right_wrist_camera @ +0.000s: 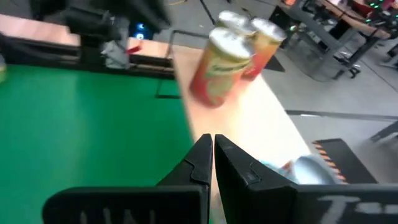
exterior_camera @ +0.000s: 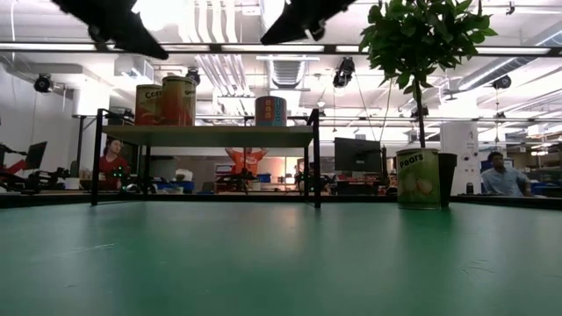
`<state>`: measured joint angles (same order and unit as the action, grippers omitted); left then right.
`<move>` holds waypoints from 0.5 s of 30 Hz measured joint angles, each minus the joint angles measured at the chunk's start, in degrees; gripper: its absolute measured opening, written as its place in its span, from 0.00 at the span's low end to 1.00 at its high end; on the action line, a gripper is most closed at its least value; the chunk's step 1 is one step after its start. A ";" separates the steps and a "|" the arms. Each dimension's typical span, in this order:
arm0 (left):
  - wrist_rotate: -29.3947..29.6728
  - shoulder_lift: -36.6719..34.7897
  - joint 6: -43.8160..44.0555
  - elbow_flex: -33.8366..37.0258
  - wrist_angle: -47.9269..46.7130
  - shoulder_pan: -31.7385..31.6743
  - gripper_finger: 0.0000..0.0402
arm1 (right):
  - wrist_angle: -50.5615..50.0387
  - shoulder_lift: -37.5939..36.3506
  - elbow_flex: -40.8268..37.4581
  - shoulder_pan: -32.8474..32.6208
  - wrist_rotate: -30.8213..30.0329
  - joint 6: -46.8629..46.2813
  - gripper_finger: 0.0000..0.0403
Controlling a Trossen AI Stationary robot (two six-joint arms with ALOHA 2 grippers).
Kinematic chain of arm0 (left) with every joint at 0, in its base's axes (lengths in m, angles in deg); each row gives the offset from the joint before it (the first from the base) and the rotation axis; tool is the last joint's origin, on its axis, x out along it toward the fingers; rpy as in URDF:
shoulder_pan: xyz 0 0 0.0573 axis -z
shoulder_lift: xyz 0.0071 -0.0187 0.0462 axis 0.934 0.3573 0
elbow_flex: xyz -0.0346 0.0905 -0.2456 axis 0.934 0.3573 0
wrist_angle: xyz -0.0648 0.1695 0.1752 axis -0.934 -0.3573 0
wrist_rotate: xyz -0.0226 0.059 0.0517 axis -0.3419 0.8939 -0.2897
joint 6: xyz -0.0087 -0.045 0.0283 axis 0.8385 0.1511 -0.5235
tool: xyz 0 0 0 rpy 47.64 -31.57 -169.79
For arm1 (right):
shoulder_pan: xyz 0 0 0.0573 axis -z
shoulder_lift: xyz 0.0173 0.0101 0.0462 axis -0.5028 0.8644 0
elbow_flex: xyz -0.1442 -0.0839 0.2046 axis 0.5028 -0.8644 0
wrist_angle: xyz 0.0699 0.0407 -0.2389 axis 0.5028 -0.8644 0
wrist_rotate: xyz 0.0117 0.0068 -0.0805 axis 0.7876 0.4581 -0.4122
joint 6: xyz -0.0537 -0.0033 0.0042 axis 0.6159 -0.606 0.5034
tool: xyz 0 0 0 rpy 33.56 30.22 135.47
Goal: Pick and place cans onto a shelf
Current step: Put the orange can on the shelf aligned with the other orange can
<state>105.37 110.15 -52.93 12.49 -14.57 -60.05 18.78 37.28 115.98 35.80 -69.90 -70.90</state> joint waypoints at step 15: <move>0.00 -9.48 -2.10 6.51 0.45 -0.09 0.00 | -3.19 16.90 24.79 9.05 0.48 4.63 0.02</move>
<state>105.37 100.67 -55.03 19.00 -14.11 -60.14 15.59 54.18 140.78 44.84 -69.42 -66.28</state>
